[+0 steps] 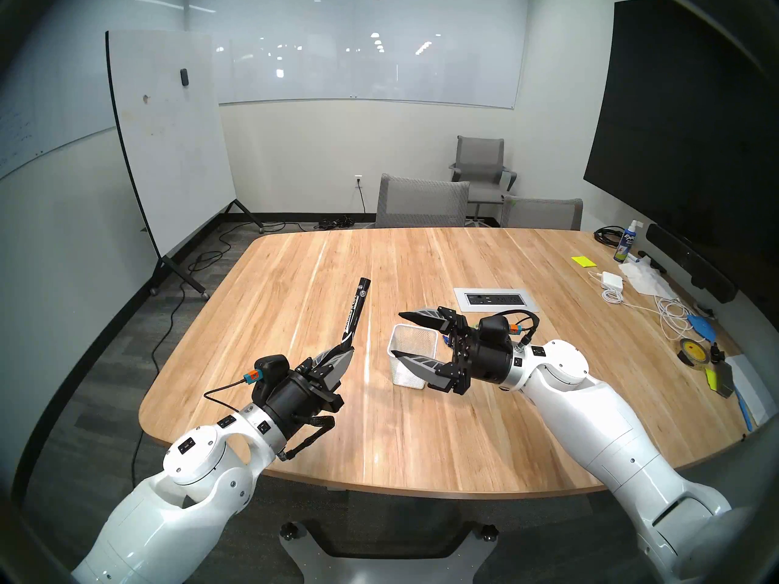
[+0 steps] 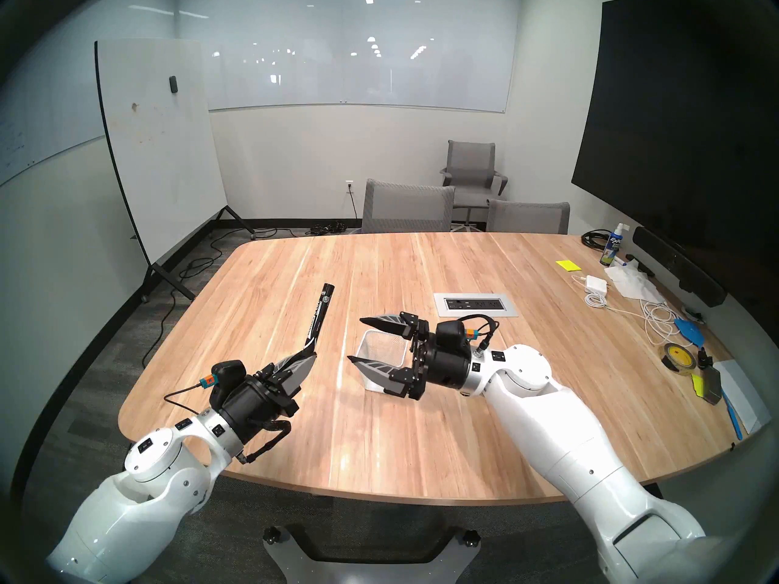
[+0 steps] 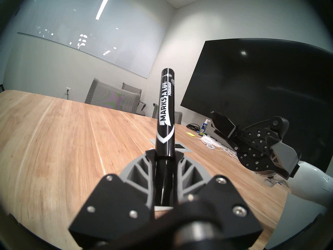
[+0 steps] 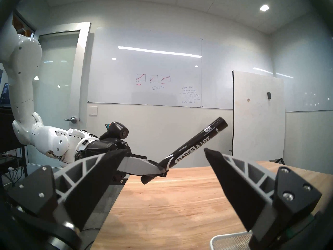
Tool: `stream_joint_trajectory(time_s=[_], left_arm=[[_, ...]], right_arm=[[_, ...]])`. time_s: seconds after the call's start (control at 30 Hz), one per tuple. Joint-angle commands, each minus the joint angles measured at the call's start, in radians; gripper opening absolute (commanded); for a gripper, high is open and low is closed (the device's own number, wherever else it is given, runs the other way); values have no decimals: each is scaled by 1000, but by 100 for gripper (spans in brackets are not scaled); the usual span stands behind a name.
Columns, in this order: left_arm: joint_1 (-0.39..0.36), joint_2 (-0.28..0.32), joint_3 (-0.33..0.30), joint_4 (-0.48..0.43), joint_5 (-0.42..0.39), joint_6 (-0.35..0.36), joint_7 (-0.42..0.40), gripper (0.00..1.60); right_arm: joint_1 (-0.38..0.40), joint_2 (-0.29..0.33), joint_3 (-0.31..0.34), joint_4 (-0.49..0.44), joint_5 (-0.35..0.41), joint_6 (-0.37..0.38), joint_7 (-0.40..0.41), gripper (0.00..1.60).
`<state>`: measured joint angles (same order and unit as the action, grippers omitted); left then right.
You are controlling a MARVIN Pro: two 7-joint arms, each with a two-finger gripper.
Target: Place the pen, the marker, and the scissors into the pen holder
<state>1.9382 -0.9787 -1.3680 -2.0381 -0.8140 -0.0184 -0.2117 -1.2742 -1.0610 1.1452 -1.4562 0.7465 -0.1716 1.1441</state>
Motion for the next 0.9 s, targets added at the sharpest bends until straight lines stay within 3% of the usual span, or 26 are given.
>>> stream_joint_trajectory(time_s=[0.0, 0.87], left_arm=[[-1, 0, -4, -23, -2, -1, 1, 0], [-1, -1, -4, -23, -2, -1, 0, 0]], right_arm=[[34, -17, 8, -8, 9, 4, -5, 160], [81, -64, 2, 41, 26, 101, 18, 160]])
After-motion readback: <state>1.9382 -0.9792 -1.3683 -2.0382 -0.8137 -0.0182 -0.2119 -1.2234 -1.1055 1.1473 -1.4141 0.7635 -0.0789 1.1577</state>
